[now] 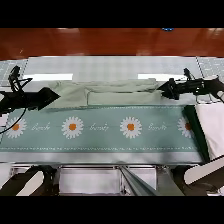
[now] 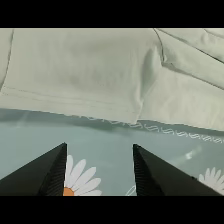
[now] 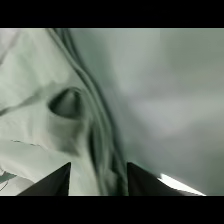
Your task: Fold the shirts.
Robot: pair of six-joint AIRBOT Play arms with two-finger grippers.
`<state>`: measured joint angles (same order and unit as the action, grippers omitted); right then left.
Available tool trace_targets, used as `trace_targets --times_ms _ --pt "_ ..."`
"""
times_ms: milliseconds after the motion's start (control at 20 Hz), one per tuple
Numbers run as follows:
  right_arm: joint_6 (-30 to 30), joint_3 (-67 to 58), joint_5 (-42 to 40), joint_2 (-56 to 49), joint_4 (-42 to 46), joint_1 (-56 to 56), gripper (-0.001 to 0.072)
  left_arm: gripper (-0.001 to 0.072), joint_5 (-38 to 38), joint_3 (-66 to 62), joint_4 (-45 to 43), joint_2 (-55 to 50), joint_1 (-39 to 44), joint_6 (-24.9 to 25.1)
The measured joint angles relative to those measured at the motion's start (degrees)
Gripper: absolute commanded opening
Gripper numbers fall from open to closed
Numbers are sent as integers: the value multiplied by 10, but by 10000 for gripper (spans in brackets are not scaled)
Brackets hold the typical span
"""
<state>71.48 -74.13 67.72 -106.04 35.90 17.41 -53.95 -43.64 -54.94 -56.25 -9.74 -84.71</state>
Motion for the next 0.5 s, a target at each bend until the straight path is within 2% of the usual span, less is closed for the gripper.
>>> trace_targets --times_ms 150,200,250,300,350,500 --pt "16 -45 6 -33 -2 -35 418 505 3 1 4 -2 1 0" --pt "21 -60 3 -42 -1 -45 392 505 6 1 6 -2 1 0" --pt "29 -73 0 -48 2 -54 275 504 7 2 6 -2 1 0" --pt "34 -85 -9 -54 9 -62 63 505 8 2 7 -2 1 0" --pt "41 -95 -13 -59 16 -67 19 505 9 2 9 -2 1 0" --pt "43 -119 -2 -63 14 -76 18 497 10 2 10 -2 1 0"
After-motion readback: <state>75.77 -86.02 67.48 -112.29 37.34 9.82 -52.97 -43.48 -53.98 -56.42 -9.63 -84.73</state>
